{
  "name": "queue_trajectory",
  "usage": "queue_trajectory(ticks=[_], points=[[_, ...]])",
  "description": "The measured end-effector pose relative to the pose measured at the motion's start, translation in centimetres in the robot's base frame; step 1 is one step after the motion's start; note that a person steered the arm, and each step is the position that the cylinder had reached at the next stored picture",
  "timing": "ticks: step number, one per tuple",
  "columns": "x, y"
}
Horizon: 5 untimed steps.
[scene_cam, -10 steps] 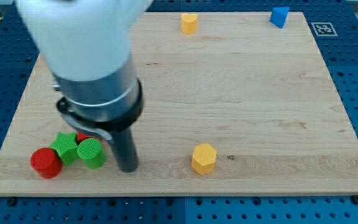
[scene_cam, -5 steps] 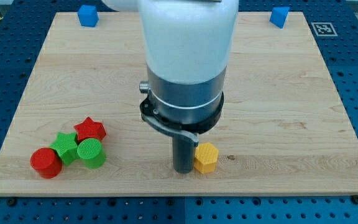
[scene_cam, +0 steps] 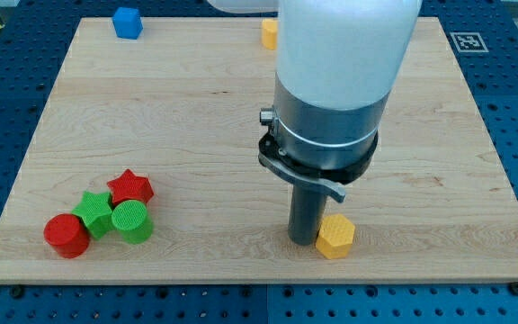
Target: Slide the yellow hexagon towards the bottom right
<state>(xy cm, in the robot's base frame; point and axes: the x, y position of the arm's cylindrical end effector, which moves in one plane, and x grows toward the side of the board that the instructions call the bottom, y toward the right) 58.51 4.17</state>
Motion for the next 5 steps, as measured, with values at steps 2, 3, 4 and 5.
queue_trajectory(ticks=[2, 3, 4, 5], points=[[1.4, 1.4], [1.2, 4.8], [0.9, 9.0], [0.9, 13.6]])
